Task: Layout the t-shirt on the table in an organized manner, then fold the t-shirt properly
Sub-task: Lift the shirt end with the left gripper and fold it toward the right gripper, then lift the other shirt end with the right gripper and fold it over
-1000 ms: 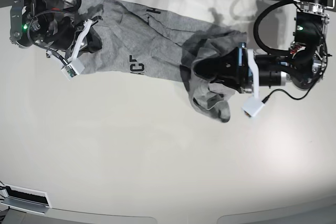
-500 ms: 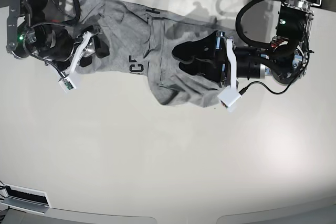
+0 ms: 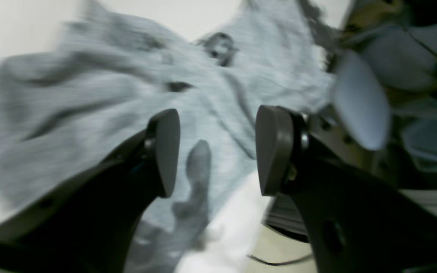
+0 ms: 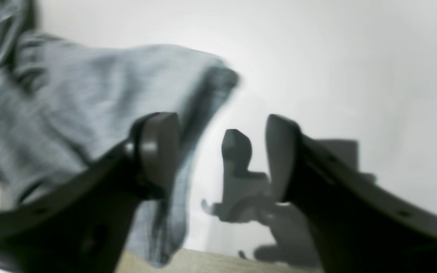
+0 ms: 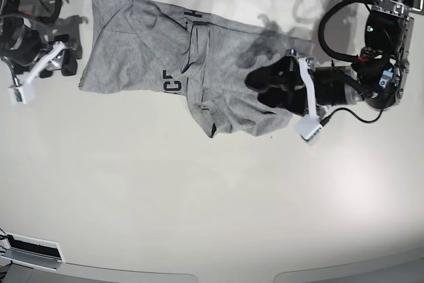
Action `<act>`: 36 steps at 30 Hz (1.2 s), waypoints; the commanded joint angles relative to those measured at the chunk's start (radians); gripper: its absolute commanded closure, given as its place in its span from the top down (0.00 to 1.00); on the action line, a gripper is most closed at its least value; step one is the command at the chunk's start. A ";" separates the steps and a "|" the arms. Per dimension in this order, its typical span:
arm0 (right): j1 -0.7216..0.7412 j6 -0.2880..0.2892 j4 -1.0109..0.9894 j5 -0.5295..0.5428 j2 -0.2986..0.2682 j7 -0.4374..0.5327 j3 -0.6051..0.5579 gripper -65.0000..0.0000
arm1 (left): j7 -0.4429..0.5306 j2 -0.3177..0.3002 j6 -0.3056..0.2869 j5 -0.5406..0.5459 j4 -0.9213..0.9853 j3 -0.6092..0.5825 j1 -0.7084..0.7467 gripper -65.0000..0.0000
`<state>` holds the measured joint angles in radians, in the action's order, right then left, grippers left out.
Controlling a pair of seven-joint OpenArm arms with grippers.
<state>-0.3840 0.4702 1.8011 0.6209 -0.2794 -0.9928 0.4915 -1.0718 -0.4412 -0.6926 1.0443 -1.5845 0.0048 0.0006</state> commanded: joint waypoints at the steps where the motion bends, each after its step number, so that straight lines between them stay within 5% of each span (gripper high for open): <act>1: 0.000 -0.008 -0.006 0.011 -0.014 0.025 0.017 0.68 | 0.037 -0.016 -0.006 0.000 -0.017 0.030 -0.015 0.51; 6: -0.003 0.014 -0.179 0.102 -0.014 0.021 0.022 0.70 | 0.048 -0.021 -0.006 -0.063 -0.017 0.174 -0.014 0.51; 12: 0.013 0.143 -0.387 0.336 -0.005 -0.046 0.022 0.70 | 0.055 -0.056 0.033 -0.061 -0.017 0.295 -0.014 0.51; 16: 0.031 0.228 -0.430 0.395 0.055 -0.121 0.020 0.70 | 0.055 -0.089 0.035 -0.060 -0.017 0.305 -0.011 0.51; 21: 0.053 0.228 -0.429 0.402 0.135 -0.181 0.017 0.70 | 0.055 -0.096 0.035 -0.060 -0.017 0.305 -0.011 0.51; 28: 0.063 0.228 -0.429 0.404 0.140 -0.183 0.012 0.68 | 0.055 -0.096 0.035 -0.060 -0.017 0.305 -0.011 0.51; 30: 0.068 0.228 -0.429 0.404 0.140 -0.179 0.012 0.55 | 0.055 -0.096 0.035 -0.060 -0.017 0.305 -0.012 0.51; 34: 0.102 0.228 -0.422 0.406 0.122 -0.229 0.013 0.00 | 0.063 -0.096 0.035 -0.061 -0.017 0.305 -0.012 0.51; 36: 0.122 0.228 -0.397 0.457 0.102 -0.303 0.013 0.00 | 0.063 -0.097 0.035 -0.061 -0.017 0.305 -0.011 0.51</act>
<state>-0.2703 0.6910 1.3796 1.0412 -0.1631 -1.3163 0.5011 -1.0359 -0.5182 -0.6552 0.9630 -1.5845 0.3023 0.0032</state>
